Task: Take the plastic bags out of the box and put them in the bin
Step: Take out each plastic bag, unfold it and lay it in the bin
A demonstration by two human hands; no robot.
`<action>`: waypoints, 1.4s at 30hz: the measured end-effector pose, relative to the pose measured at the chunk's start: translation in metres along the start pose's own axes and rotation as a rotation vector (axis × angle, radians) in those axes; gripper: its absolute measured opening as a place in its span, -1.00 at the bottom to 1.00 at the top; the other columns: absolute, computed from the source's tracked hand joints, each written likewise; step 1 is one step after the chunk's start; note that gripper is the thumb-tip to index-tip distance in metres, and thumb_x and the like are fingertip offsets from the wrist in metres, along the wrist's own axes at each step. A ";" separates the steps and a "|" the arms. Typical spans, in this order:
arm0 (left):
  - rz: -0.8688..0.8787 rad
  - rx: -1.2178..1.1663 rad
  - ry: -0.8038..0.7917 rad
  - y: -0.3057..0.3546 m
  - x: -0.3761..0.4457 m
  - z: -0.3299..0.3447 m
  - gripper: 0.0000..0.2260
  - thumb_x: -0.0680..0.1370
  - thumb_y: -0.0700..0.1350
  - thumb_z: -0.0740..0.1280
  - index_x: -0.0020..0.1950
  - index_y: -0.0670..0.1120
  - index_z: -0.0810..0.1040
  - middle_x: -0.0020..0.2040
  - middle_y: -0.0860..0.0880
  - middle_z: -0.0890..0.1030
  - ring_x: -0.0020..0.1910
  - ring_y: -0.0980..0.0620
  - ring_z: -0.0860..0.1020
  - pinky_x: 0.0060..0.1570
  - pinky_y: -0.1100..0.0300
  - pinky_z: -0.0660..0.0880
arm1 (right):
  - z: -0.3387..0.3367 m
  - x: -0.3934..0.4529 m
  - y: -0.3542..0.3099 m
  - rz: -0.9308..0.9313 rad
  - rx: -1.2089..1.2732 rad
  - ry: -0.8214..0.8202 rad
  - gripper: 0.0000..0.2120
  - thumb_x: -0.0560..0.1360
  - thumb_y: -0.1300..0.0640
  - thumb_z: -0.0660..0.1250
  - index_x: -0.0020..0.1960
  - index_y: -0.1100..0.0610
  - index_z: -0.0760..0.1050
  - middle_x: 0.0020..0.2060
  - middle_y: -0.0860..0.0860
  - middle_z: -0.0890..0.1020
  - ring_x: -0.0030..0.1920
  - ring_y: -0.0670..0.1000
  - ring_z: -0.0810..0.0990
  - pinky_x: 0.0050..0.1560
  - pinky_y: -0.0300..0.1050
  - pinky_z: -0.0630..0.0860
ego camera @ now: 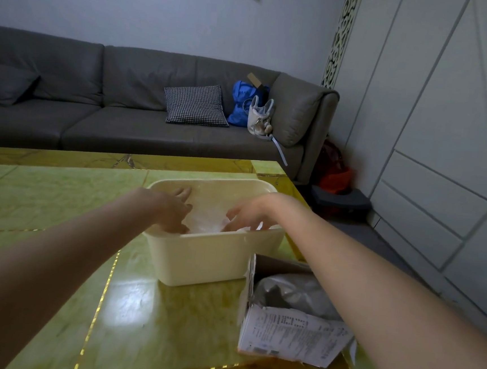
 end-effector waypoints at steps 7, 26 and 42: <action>0.011 -0.233 -0.215 0.000 0.001 -0.011 -0.65 0.62 -0.03 0.08 0.34 -0.12 0.41 0.18 -0.07 0.49 0.07 -0.01 0.48 0.12 0.16 0.39 | -0.001 0.008 -0.003 -0.020 0.020 0.026 -0.41 0.57 0.07 0.26 0.53 0.10 0.12 0.44 0.08 0.31 0.33 0.16 0.43 0.28 0.01 0.44; 0.427 -0.474 0.307 0.125 -0.105 -0.045 -0.73 0.54 -0.19 0.24 0.24 -0.08 0.53 0.14 -0.06 0.60 0.08 -0.03 0.56 0.07 0.19 0.48 | 0.052 -0.139 0.031 0.138 -0.237 0.168 -0.83 0.49 0.16 0.38 -0.15 0.27 0.49 -0.37 0.06 0.50 -0.39 0.02 0.51 -0.34 -0.13 0.50; 0.265 -0.701 0.457 0.124 -0.096 -0.034 -0.79 0.48 -0.19 0.32 0.09 -0.09 0.63 -0.02 -0.08 0.65 -0.10 -0.02 0.59 -0.10 0.23 0.49 | 0.042 -0.144 0.051 0.013 0.317 0.486 -0.73 0.47 0.12 0.39 0.04 0.31 0.60 -0.20 0.16 0.62 -0.27 0.04 0.53 -0.29 -0.16 0.44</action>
Point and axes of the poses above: each hand's wrist, its own x-axis towards the middle knuckle, its own z-axis out of the palm, y = z × x, the point moved 2 cm from there along x, towards the middle knuckle
